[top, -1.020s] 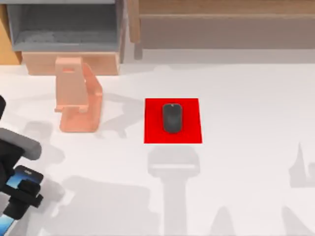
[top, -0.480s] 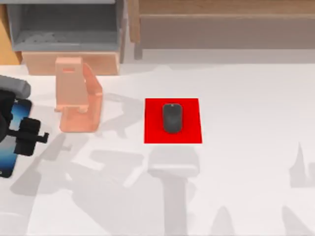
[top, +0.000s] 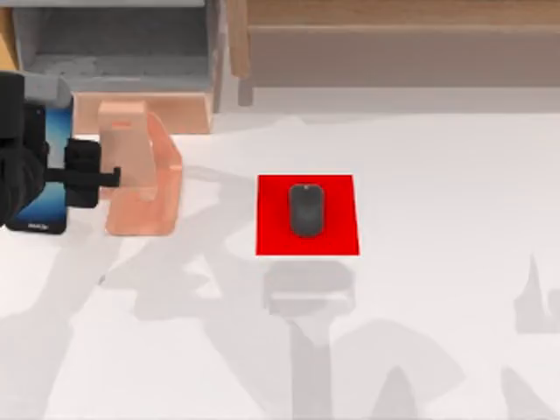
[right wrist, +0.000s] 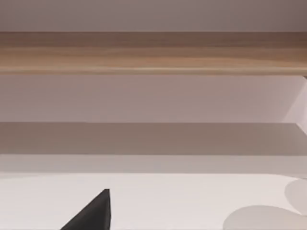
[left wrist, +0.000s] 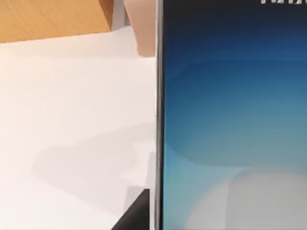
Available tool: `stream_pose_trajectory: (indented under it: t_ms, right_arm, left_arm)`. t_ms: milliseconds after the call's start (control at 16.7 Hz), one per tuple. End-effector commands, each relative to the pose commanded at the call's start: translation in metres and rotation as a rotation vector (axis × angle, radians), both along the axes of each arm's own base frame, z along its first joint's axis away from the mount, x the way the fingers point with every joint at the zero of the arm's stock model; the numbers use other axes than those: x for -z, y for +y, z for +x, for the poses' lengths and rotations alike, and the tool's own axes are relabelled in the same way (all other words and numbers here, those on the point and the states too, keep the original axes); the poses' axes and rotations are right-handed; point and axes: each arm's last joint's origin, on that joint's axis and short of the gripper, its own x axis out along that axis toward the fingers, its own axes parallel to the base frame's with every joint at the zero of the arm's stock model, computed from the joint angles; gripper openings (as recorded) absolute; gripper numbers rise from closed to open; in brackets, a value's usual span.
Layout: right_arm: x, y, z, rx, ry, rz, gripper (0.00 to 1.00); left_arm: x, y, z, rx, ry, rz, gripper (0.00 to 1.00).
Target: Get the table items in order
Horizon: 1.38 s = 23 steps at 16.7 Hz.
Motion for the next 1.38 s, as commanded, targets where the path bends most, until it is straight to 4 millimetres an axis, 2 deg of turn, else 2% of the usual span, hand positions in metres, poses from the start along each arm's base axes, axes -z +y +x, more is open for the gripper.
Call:
stream_pose_trajectory:
  t_ms: [360, 540, 960, 1260, 1380]
  right_arm:
    - [0.0, 0.0, 0.0, 0.0, 0.0, 0.0, 1.0]
    - [0.0, 0.0, 0.0, 0.0, 0.0, 0.0, 1.0]
    - [0.0, 0.0, 0.0, 0.0, 0.0, 0.0, 1.0]
    - [0.0, 0.0, 0.0, 0.0, 0.0, 0.0, 1.0]
    - [0.0, 0.0, 0.0, 0.0, 0.0, 0.0, 1.0]
  left_arm:
    - [-0.013, -0.042, -0.008, 0.006, -0.18, -0.099, 0.0]
    - [-0.018, -0.055, -0.013, 0.009, -0.229, -0.14, 0.0]
    - [-0.019, -0.058, -0.013, 0.011, -0.237, -0.146, 0.0]
    - [-0.043, -0.062, -0.01, 0.076, -0.323, -0.142, 0.0]
    - [-0.038, -0.061, -0.007, 0.091, -0.302, -0.108, 0.0]
